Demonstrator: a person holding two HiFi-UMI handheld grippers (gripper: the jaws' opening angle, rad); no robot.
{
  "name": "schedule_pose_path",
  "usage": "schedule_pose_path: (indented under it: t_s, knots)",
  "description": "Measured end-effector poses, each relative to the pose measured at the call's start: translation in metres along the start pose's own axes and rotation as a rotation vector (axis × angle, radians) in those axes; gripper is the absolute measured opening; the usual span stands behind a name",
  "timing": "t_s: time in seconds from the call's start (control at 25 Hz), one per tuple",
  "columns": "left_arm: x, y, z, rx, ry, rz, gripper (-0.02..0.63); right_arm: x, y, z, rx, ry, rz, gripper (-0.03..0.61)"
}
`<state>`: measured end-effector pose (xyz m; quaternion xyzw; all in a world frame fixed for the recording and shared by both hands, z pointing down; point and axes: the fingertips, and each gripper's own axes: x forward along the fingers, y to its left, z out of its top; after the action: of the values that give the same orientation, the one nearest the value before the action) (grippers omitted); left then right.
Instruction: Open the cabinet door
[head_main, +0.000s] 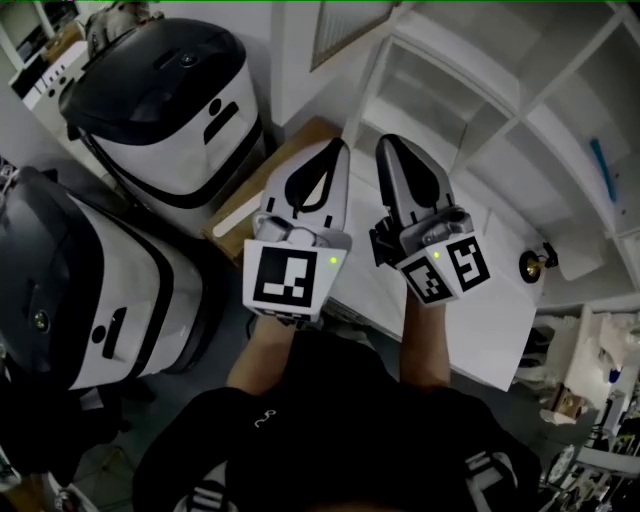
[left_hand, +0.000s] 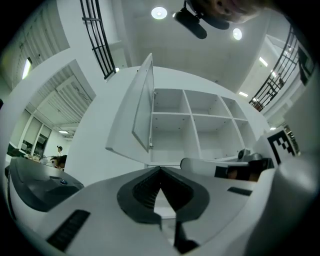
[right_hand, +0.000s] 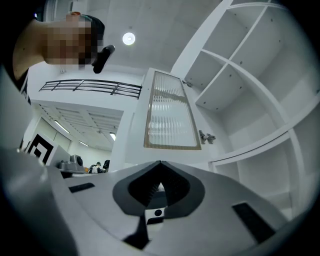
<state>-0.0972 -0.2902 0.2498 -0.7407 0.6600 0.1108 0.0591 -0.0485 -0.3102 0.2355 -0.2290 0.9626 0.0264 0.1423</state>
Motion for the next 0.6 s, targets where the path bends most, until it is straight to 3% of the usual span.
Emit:
schedule_pose_path:
  t_s: [0.6]
  knots:
    - [0.045, -0.110, -0.060, -0.092, 0.111, -0.300, 0.011, -0.117, -0.082, -0.011, -0.073, 0.092, -0.402, 0.018]
